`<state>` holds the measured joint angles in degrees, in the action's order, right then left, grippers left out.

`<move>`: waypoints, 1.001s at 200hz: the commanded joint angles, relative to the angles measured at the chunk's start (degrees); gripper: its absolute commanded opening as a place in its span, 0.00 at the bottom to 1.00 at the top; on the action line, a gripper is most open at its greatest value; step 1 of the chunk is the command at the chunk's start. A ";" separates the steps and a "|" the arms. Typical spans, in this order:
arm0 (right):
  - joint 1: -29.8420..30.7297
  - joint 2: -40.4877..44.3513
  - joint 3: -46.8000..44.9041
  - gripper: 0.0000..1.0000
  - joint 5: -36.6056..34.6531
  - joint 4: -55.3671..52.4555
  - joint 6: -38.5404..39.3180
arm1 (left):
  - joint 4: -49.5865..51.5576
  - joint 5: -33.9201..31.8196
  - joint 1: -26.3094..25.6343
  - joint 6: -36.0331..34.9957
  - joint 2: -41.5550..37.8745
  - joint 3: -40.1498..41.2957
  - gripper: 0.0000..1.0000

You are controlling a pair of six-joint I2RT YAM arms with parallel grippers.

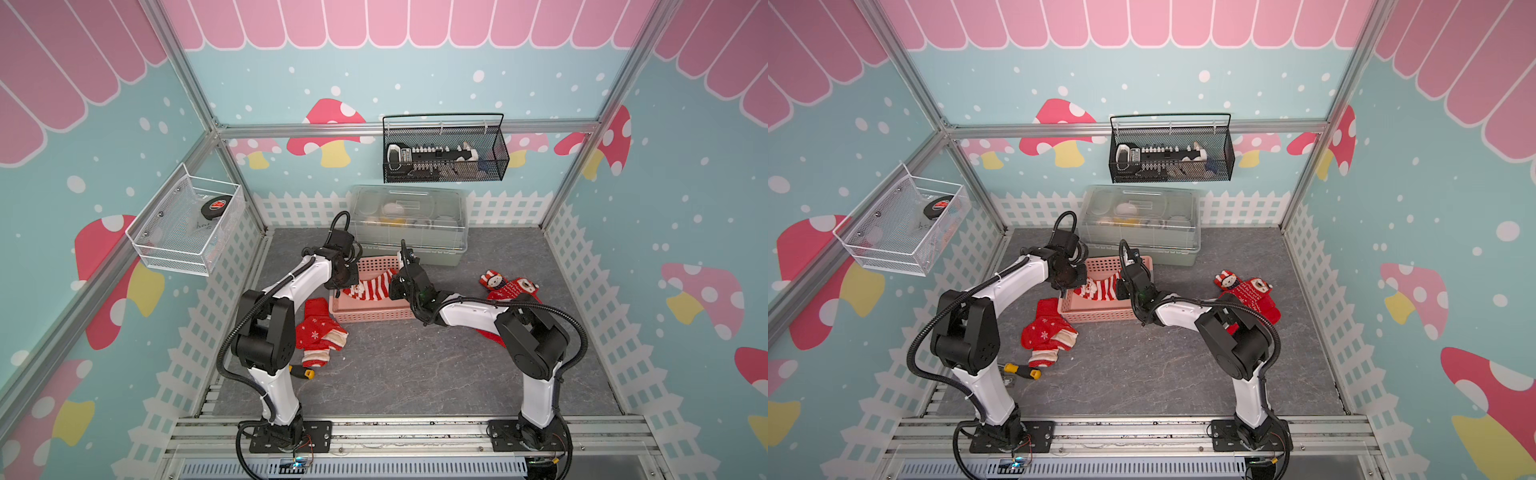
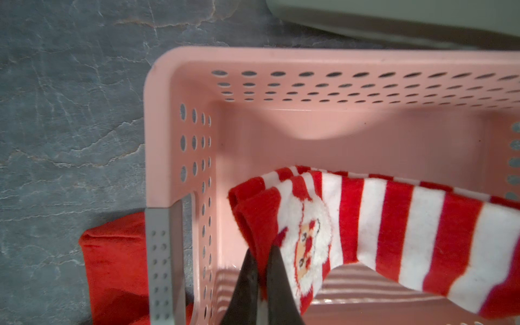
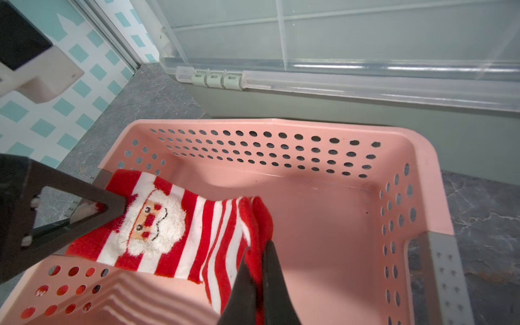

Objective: Place the socks together as a pair
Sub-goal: Place a pair of socks in the bin.

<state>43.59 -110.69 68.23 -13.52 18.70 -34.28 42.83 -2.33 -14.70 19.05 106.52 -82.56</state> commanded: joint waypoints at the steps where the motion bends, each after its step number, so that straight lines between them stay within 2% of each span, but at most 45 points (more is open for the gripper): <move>1: -0.19 -0.76 1.36 0.10 -1.42 2.39 0.62 | 0.86 -0.34 0.46 -1.30 0.62 -1.93 0.10; 12: -0.18 -0.84 1.61 0.18 -1.33 2.20 1.17 | 0.79 -0.30 0.38 -1.39 0.15 -1.84 0.29; 20: -0.19 -0.68 1.81 0.24 -1.46 1.69 1.39 | 0.76 -0.25 0.32 -1.47 -0.23 -1.89 0.38; 37: -0.18 0.50 1.40 0.42 -1.89 1.26 2.11 | 0.13 0.60 0.11 -1.56 -1.24 -1.81 0.52; 44: -0.19 1.32 1.13 0.48 -2.27 0.95 2.12 | -0.04 0.79 0.11 -1.56 -1.76 -1.81 0.54; 55: -0.18 3.41 0.24 0.55 -2.43 1.22 2.11 | -0.75 0.87 0.17 -1.60 -2.94 -1.51 0.55; 70: -0.22 5.74 -1.26 0.57 -1.65 2.66 2.42 | -2.50 1.04 0.22 -1.33 -5.23 -0.47 0.55; 126: -0.18 14.18 -8.08 0.55 1.74 6.76 4.70 | -6.32 -1.50 0.25 1.09 -16.80 5.21 0.54; 184: -0.22 25.06 -13.24 0.55 0.88 2.67 5.93 | -4.22 -4.71 0.28 14.39 -32.52 17.25 0.52; 200: -0.15 27.80 -14.13 0.55 1.82 0.55 6.56 | -1.89 -8.03 0.29 19.40 -36.49 20.82 0.52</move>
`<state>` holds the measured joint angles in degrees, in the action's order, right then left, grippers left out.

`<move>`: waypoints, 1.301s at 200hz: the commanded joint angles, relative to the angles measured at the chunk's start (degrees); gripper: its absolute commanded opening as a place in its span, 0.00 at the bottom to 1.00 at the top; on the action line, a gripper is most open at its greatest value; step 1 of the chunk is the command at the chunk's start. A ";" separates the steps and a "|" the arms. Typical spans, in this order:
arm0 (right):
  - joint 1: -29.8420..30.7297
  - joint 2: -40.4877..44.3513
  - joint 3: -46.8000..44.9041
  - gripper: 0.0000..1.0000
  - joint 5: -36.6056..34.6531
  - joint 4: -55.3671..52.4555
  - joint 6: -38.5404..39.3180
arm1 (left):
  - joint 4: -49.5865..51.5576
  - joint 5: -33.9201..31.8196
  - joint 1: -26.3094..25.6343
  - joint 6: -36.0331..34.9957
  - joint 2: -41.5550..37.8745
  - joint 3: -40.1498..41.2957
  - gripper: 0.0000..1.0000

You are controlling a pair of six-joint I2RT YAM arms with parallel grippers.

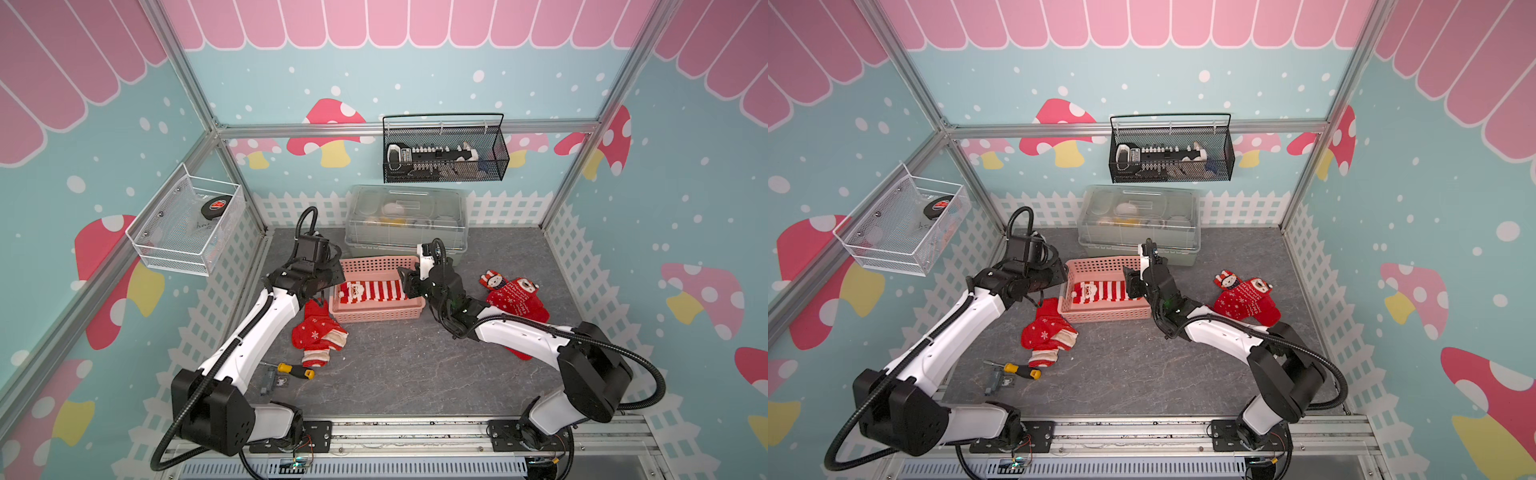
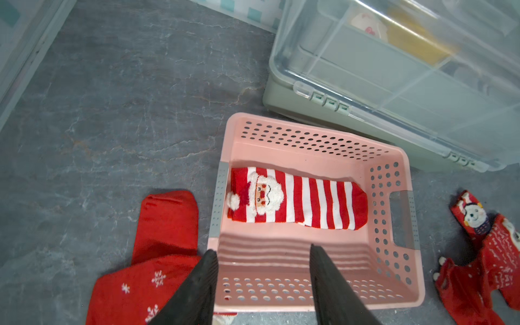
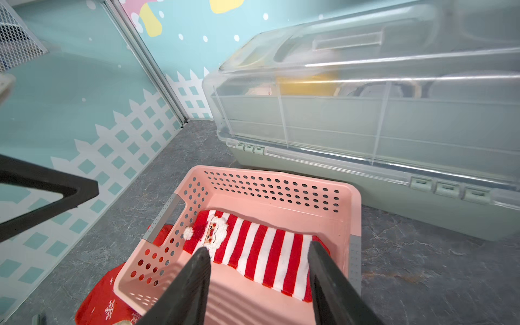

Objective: Place the socks together as a pair
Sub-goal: Place a pair of socks in the bin, then pick up the sock at the center of the board.

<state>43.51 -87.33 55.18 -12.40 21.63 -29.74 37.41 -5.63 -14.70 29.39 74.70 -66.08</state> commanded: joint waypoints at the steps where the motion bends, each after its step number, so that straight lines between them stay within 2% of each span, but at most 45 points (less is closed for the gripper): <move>1: -0.08 4.58 -1.19 0.55 0.75 -2.51 2.08 | 3.67 -4.91 0.28 9.35 -4.97 4.54 0.52; 32: -0.09 11.19 -5.62 0.54 0.44 -6.58 3.27 | 6.28 -6.17 0.79 13.28 -10.42 10.18 0.52; 69: -0.11 20.65 -15.56 0.54 1.25 -8.21 6.24 | 6.82 -8.16 1.98 19.50 -14.71 16.54 0.52; 120: -0.09 33.21 -29.45 0.54 1.33 -8.23 9.76 | 6.81 -6.29 7.45 24.61 -17.22 23.68 0.52; 159: -0.10 41.38 -34.51 0.55 3.03 -9.67 14.19 | 5.86 -6.15 11.16 26.88 -17.67 28.05 0.52; 192: -0.09 44.90 -41.11 0.54 1.29 -2.96 13.44 | 3.21 -8.63 13.56 25.45 -16.26 30.79 0.50; 238: -0.09 48.15 -44.37 0.54 -0.44 -2.91 15.52 | -1.67 -3.22 18.80 25.60 -15.46 35.42 0.50; 260: -0.09 47.03 -44.22 0.54 0.26 -2.37 15.66 | -4.52 -1.77 19.18 25.20 -15.19 37.01 0.50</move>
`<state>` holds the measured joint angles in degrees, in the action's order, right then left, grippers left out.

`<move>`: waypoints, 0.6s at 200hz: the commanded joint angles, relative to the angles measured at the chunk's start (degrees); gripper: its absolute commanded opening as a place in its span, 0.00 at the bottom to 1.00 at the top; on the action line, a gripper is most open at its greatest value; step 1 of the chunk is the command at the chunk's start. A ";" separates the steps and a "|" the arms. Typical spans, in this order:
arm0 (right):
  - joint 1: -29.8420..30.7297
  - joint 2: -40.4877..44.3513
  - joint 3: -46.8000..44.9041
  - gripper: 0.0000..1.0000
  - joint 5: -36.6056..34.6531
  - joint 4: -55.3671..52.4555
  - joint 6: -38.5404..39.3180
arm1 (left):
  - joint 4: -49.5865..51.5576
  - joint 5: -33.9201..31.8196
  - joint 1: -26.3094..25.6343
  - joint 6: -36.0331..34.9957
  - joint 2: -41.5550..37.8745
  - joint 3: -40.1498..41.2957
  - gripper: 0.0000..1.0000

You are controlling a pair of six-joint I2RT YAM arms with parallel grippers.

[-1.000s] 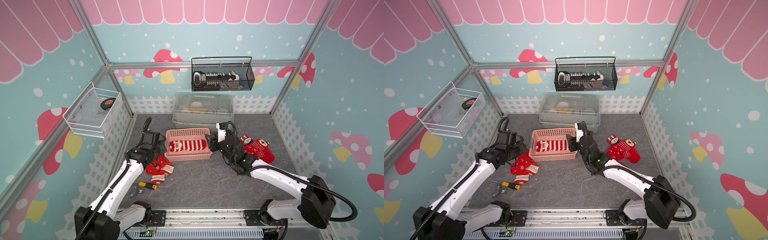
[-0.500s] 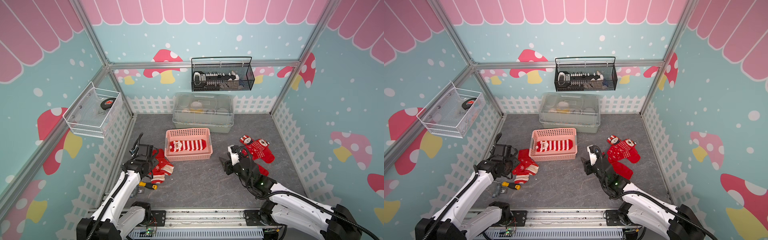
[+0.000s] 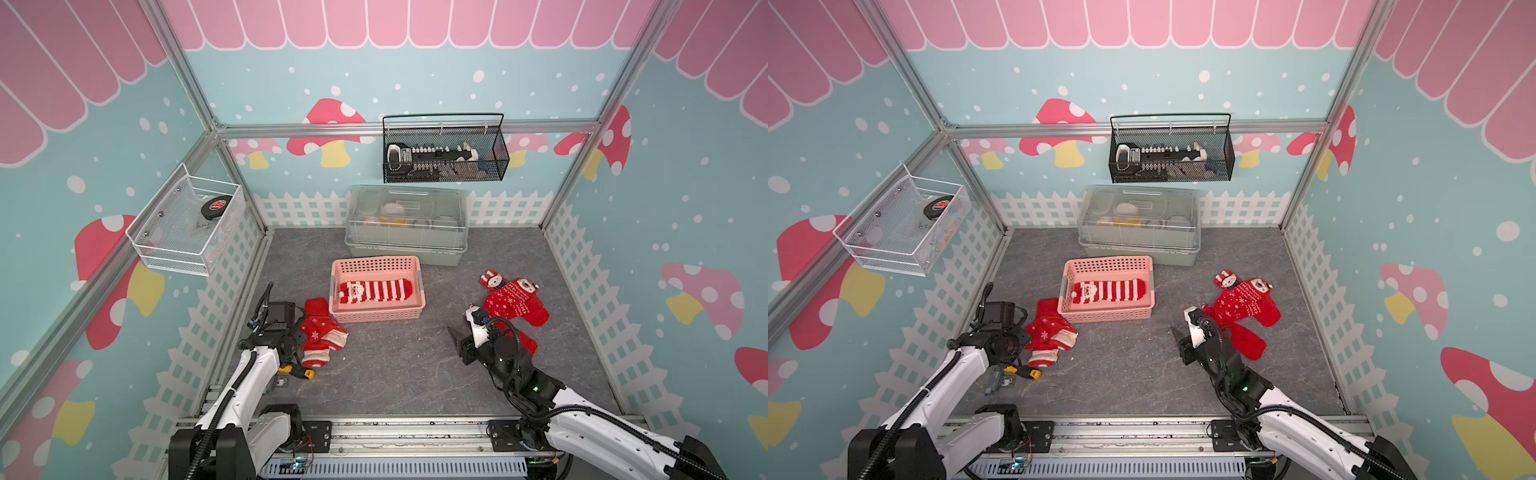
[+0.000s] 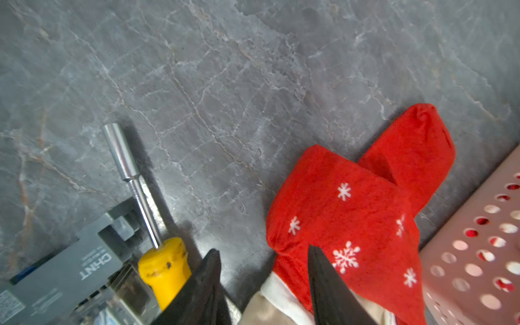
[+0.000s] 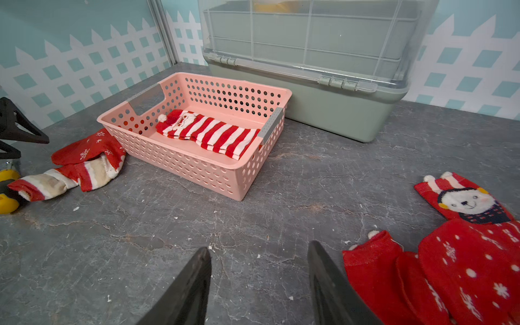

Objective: Place the socks together as a pair
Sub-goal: Pick up the sock at the center of the board.

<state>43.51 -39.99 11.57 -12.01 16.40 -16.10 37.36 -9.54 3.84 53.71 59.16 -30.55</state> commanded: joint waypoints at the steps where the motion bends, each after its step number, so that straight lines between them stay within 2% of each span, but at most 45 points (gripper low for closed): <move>1: -0.09 -0.38 -0.59 0.54 -0.12 2.85 2.02 | -4.57 2.19 0.65 0.83 0.39 1.50 0.50; 87: -0.09 -2.38 0.05 0.54 1.71 3.25 2.00 | -10.88 5.63 3.34 -4.43 3.67 3.21 0.45; 120: -0.09 -2.46 -0.06 0.54 2.16 3.58 2.02 | -12.83 6.44 4.05 -4.48 5.14 4.08 0.44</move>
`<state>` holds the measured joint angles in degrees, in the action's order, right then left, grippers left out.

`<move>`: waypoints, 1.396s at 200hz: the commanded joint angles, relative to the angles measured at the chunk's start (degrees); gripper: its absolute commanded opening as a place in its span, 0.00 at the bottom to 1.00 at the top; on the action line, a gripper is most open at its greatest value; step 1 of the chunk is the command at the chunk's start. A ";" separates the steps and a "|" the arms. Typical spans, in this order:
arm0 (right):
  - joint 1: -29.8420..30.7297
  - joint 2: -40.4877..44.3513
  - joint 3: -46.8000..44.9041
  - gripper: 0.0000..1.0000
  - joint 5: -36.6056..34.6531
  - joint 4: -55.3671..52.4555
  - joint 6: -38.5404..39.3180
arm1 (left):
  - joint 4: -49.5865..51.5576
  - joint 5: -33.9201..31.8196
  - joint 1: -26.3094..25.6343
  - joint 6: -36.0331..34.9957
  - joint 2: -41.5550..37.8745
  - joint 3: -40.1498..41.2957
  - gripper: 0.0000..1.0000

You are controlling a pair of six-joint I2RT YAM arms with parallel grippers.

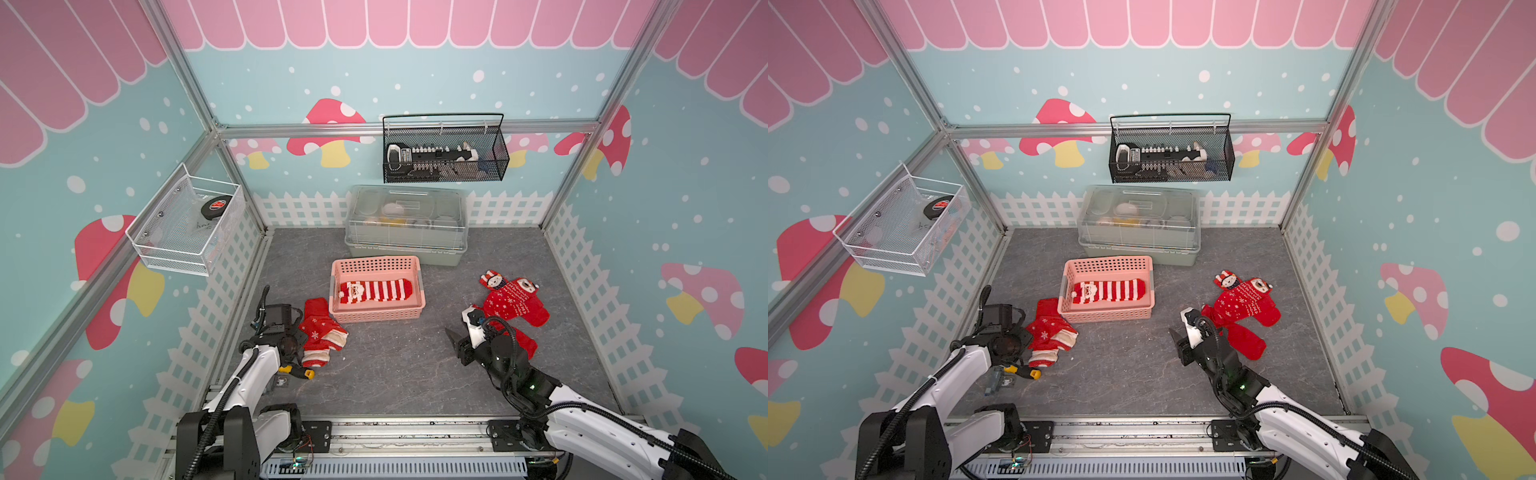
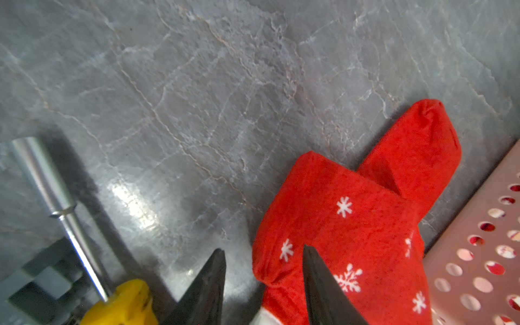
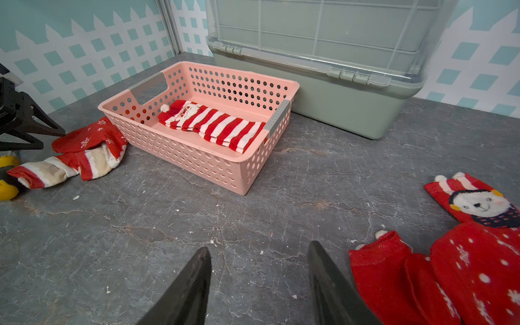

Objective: Place the socks together as a pair
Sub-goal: Pick up the sock at the center of the board.

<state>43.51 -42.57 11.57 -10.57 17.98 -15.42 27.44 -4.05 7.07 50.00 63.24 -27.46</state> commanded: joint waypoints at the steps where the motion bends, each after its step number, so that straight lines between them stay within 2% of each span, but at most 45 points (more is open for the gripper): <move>1: -0.09 0.12 -0.06 0.54 0.72 2.04 1.35 | -2.92 0.96 0.78 -0.73 1.16 1.00 0.44; 89: -0.09 0.40 -0.21 0.54 0.74 2.13 1.60 | -5.71 2.44 1.19 0.36 4.74 1.68 0.35; 141: -0.09 -0.23 -0.06 0.54 0.86 2.16 1.66 | -7.35 2.31 1.30 0.19 4.89 1.73 0.22; 160: -0.09 -0.34 -0.06 0.54 0.88 2.28 1.75 | -7.48 3.05 1.40 0.40 4.38 1.63 0.13; 186: -0.09 -0.73 0.02 0.54 1.06 2.50 1.75 | -6.22 3.80 1.41 -0.66 2.22 0.43 0.01; 213: -0.09 -0.78 0.03 0.54 0.94 2.42 1.83 | -3.10 3.49 1.37 -1.60 -1.61 -1.40 0.00; 279: -0.09 -1.04 0.03 0.54 0.91 2.78 1.67 | 4.52 7.81 1.30 -5.77 -13.45 -8.56 0.00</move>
<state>43.51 -43.46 11.60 -9.96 19.46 -14.98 28.10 1.52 8.14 46.98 53.43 -32.12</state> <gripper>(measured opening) 0.544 0.047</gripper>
